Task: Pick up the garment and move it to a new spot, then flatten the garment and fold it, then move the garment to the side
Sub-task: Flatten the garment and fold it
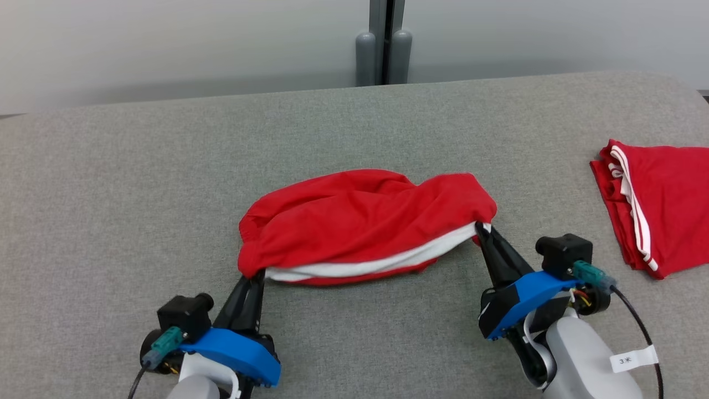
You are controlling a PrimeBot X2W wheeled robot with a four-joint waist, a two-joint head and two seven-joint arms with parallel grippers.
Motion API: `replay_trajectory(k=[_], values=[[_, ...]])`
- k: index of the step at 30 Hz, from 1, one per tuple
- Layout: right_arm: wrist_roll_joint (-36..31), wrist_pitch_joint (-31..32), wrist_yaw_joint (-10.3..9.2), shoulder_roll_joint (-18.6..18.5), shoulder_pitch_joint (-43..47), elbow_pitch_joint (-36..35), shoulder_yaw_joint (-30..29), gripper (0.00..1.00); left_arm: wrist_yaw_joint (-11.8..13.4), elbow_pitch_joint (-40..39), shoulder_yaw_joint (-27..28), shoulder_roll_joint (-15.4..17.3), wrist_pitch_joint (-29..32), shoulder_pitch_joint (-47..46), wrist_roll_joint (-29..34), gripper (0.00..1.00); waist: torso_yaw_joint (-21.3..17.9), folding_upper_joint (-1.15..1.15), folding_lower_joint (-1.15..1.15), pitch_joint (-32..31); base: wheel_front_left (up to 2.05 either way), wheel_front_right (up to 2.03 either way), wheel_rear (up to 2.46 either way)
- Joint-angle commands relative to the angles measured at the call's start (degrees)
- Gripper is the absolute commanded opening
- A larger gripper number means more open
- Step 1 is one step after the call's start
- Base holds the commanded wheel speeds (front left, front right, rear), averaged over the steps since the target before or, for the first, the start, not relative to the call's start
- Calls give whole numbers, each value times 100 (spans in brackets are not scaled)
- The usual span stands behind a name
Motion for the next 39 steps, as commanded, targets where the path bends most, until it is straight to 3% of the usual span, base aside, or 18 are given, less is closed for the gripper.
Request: replay_trajectory(k=[1,7,12,16,19,22,29,34,39], values=[[-45,-33,4,-10,70,-143,-43,0,-8,-142,65,36,-43,-50,-33,0,-25,0,0,-47,0,0,0],[-426,443,4,-69,496,-1866,-418,0,-29,-1718,298,194,192,62,-515,0,-103,0,0,-224,0,0,0],[-509,1347,4,-174,497,-3361,-481,0,-36,-2954,498,453,1159,-289,-1178,0,-229,0,0,-83,0,0,0],[-405,1787,4,-390,-169,-3710,-333,0,12,-3150,631,779,1977,-984,-1447,0,-345,0,0,266,0,0,0],[-83,1819,3,-415,-1125,-3592,-308,0,22,-3086,757,996,2470,-1910,-1556,0,-412,0,0,890,0,0,0],[-37,1651,4,-431,-2144,-3012,-162,0,28,-2762,857,1237,2701,-2841,-1446,0,-499,0,0,1306,0,0,0],[-395,703,1,-414,-4300,-1361,-153,0,125,-1855,1302,1270,2104,-4685,-1202,0,-613,0,0,1734,0,0,0],[-660,58,-3,-353,-5113,-589,-100,0,88,-1283,1369,1238,1481,-5207,-1058,0,-682,0,0,1689,0,0,0],[-541,-12,-3,-323,-4816,150,185,0,11,-782,1141,1058,1028,-4684,-1146,0,-705,0,0,1587,0,0,0]])
